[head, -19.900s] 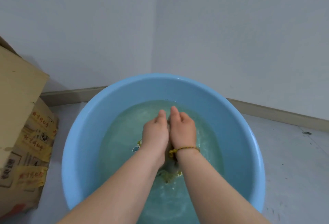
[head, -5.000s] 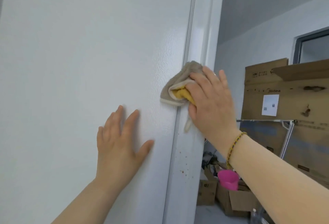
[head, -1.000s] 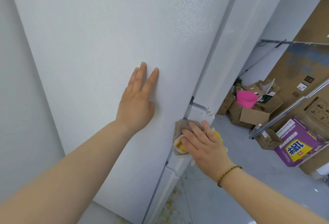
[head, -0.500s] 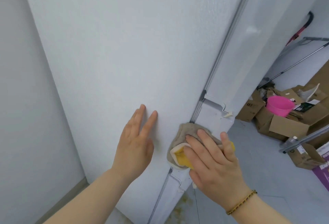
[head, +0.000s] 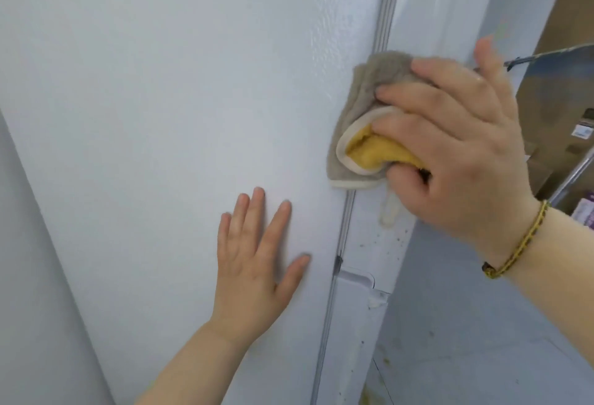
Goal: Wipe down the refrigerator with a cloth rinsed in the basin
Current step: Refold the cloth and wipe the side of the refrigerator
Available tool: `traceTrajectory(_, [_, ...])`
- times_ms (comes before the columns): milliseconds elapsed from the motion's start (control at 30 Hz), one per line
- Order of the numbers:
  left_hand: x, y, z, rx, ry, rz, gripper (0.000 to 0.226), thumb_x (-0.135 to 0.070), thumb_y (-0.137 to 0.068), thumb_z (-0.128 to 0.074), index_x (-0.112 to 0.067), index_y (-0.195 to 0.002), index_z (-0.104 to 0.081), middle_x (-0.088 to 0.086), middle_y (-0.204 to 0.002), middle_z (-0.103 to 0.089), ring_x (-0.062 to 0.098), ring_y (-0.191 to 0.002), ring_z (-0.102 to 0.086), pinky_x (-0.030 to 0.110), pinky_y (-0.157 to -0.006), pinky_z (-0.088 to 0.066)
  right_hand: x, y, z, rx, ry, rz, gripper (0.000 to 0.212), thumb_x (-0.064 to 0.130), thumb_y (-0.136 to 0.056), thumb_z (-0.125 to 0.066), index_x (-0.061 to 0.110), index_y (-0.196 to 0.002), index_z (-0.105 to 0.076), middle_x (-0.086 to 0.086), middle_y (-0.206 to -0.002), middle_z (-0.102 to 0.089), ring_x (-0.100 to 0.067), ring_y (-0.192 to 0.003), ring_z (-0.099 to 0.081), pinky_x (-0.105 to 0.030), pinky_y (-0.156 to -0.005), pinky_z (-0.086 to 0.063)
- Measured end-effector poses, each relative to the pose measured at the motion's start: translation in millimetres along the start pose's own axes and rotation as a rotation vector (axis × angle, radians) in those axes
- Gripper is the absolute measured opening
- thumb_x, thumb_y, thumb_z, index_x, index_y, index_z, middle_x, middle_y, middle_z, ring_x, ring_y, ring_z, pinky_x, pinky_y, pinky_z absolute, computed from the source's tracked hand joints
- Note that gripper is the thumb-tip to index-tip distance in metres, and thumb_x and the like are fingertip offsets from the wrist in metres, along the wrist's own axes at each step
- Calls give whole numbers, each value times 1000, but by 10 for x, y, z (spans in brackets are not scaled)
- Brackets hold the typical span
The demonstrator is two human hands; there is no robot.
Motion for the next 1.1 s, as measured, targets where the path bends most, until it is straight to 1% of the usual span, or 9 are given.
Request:
traceTrajectory(233, [163,26,-248,-138,-80,-71,54,-58,-93,-15,-36,-141,-8,8,-148,-10,6,-141,13,29,-112,4,372,351,-101,-41,68,-116,20,6,-69,-50,4,-77,-69,-11,-93,-70,-25,-104,-47,-42,-107,-24])
traceTrajectory(367, [213,32,-308,-168,-75,-108,60,-59,-93,-14,-36,-144,6,-13,-153,17,6,-141,14,29,-113,9,703,781,-86,107,75,-92,27,8,-74,-44,8,-73,-71,-8,-90,-71,-24,-102,-50,-41,-108,-27])
traceTrajectory(433, [223,23,-310,-180,-78,-117,60,-58,-93,-14,-35,-144,6,-15,-152,20,7,-141,14,30,-113,8,826,996,-47,223,86,9,31,9,-81,-40,11,-72,-69,-6,-90,-72,-25,-100,-51,-42,-108,-27])
traceTrajectory(600, [219,39,-323,-220,-88,-118,59,-58,-93,-13,-34,-144,6,-6,-155,9,7,-141,15,29,-114,9,519,742,78,287,202,312,9,9,-80,-49,15,-86,-52,-4,-95,-70,-26,-100,-49,-43,-110,-20])
traceTrajectory(700, [216,22,-311,-237,-81,-104,57,-57,-94,-14,-36,-144,0,6,-148,-16,6,-141,13,30,-113,7,235,328,84,168,253,184,16,7,-80,-45,12,-93,-54,-11,-100,-69,-28,-105,-45,-44,-108,-19])
traceTrajectory(767, [215,24,-321,-249,-70,-111,56,-57,-94,-14,-36,-144,0,8,-144,-21,6,-141,13,30,-114,6,244,265,60,148,237,94,22,5,-76,-46,6,-91,-62,-15,-100,-68,-30,-106,-44,-48,-104,-23])
traceTrajectory(867, [220,30,-329,-260,-63,-116,59,-57,-94,-14,-33,-145,3,8,-144,-22,7,-141,12,31,-114,5,405,453,19,220,243,91,27,9,-71,-48,3,-92,-64,-17,-102,-66,-33,-106,-44,-51,-103,-27])
traceTrajectory(1033, [244,14,-304,-254,-84,-137,56,-57,-94,-14,-35,-144,-2,7,-146,-20,7,-141,12,31,-114,3,480,624,131,351,258,291,19,13,-75,-49,10,-94,-55,-12,-100,-68,-32,-105,-46,-45,-109,-22])
traceTrajectory(1100, [257,27,-314,-257,-98,-144,59,-57,-94,-12,-33,-145,2,2,-154,-8,7,-141,12,31,-114,3,374,456,175,392,267,404,15,10,-79,-45,12,-92,-52,-10,-95,-68,-30,-99,-47,-42,-110,-18])
Point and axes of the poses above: each hand's wrist, its own y-axis away from the middle knuckle, its own z-axis out of the back of the hand, x = y × z, the point moved 1 cm from there along -y, towards the middle knuckle
